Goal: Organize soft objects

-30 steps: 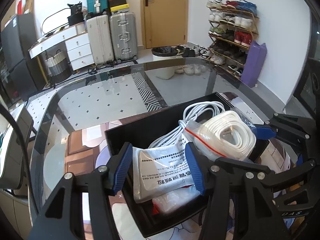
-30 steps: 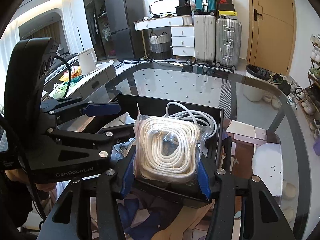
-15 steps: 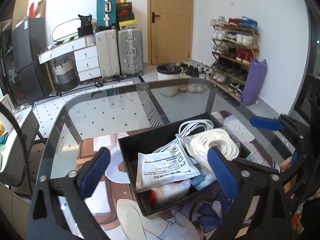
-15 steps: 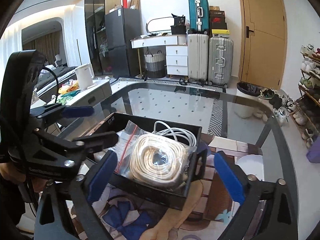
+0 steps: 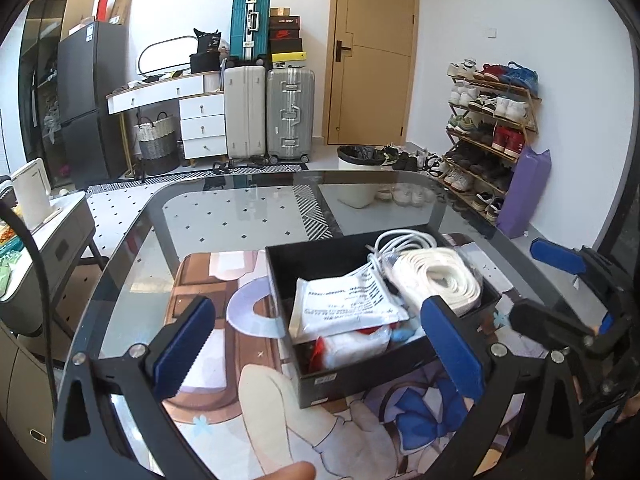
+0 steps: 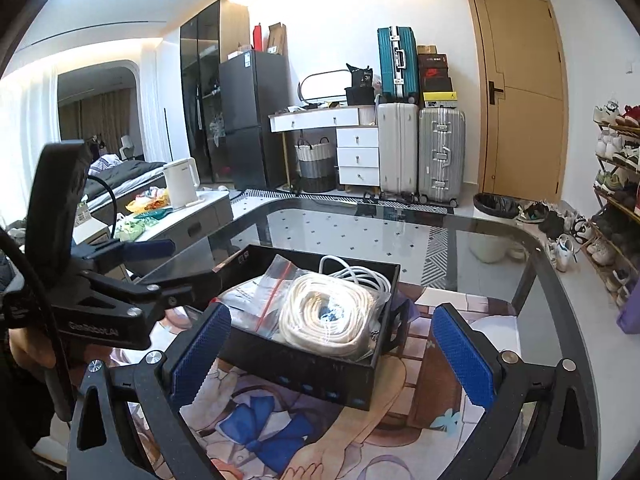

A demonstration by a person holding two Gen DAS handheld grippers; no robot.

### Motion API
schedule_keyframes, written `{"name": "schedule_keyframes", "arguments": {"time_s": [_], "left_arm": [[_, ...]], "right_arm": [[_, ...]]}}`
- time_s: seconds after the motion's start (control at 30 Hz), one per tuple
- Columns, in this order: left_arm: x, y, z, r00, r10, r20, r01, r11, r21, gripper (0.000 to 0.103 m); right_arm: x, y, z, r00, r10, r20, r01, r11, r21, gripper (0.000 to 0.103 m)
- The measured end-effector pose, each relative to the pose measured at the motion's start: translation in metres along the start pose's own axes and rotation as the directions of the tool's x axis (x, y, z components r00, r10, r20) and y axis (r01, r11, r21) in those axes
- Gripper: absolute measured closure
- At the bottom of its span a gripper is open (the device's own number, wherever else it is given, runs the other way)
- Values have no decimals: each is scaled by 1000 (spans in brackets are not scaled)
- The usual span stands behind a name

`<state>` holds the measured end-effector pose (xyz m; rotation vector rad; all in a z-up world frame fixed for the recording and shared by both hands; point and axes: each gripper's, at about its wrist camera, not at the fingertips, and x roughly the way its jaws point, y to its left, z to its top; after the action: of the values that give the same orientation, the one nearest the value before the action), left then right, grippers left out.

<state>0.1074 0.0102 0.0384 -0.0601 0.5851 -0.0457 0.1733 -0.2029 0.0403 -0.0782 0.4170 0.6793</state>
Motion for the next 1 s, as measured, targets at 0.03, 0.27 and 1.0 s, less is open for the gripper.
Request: {"name": "schedule_keyframes", "arguments": {"time_s": [0.03,0.27,1.0], "left_arm": [[0,0,-3,1000,5,-1,-5,1000,0,0],[3,3,-15,1000,14,14,-14,1000,3,0],[8,5,-33,998,51,42,-51,999,-12,0]], "right_arm": [[-1,2,-1,1000,-2,5,2,1000,2,1],[-5,1,-12,1000,9,22,-10,999,39,1],[-2,-1,-25,999,-2,35,1,999,33,1]]}}
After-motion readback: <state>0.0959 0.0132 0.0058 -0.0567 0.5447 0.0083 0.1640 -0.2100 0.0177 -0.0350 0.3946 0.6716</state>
